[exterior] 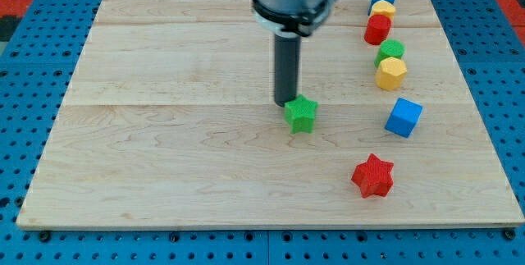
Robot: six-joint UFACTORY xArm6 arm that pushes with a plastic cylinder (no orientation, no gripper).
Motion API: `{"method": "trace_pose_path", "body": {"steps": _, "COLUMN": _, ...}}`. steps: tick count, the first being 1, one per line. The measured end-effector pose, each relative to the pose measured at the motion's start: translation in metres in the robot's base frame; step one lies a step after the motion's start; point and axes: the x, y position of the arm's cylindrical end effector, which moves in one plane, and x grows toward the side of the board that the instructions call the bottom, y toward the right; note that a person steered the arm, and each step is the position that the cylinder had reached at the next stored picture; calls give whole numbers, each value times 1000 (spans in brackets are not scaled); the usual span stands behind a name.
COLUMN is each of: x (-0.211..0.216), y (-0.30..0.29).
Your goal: Move the green circle horizontally to the green star
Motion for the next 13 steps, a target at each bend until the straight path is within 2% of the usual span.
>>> {"method": "trace_pose_path", "body": {"steps": 1, "x": -22, "y": 22}}
{"method": "trace_pose_path", "body": {"steps": 2, "x": -43, "y": 5}}
{"method": "trace_pose_path", "body": {"steps": 3, "x": -46, "y": 5}}
{"method": "trace_pose_path", "body": {"steps": 4, "x": -40, "y": 34}}
{"method": "trace_pose_path", "body": {"steps": 6, "x": -31, "y": 195}}
{"method": "trace_pose_path", "body": {"steps": 7, "x": -56, "y": 214}}
{"method": "trace_pose_path", "body": {"steps": 8, "x": -81, "y": 205}}
{"method": "trace_pose_path", "body": {"steps": 9, "x": -81, "y": 134}}
{"method": "trace_pose_path", "body": {"steps": 10, "x": -84, "y": 108}}
{"method": "trace_pose_path", "body": {"steps": 11, "x": -111, "y": 155}}
{"method": "trace_pose_path", "body": {"steps": 12, "x": -125, "y": 127}}
{"method": "trace_pose_path", "body": {"steps": 13, "x": -119, "y": 40}}
